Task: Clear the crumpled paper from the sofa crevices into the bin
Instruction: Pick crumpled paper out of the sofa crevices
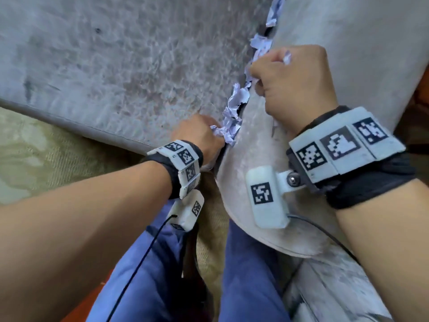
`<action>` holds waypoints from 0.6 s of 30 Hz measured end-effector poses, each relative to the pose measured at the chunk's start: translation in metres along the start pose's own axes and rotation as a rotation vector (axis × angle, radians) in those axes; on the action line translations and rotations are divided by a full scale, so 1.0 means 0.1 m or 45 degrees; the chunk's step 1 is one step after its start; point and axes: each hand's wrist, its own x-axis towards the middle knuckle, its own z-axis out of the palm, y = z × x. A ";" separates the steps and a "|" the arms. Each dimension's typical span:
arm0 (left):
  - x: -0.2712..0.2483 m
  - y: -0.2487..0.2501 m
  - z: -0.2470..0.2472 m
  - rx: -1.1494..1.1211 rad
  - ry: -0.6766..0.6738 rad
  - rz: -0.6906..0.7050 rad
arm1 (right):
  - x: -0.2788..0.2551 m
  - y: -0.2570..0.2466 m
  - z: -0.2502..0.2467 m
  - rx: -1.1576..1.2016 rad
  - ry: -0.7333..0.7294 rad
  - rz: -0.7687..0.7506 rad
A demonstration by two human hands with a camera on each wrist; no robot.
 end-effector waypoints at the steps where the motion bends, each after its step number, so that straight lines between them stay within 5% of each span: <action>1: 0.08 -0.03 0.04 0.037 -0.037 0.017 | 0.03 0.04 0.02 0.033 0.020 0.015; 5: 0.25 -0.09 0.19 0.178 -0.111 0.099 | 0.05 0.15 0.01 0.140 0.094 0.025; 18: 0.42 -0.15 0.39 0.011 -0.093 0.208 | 0.09 0.17 0.17 0.035 0.167 0.031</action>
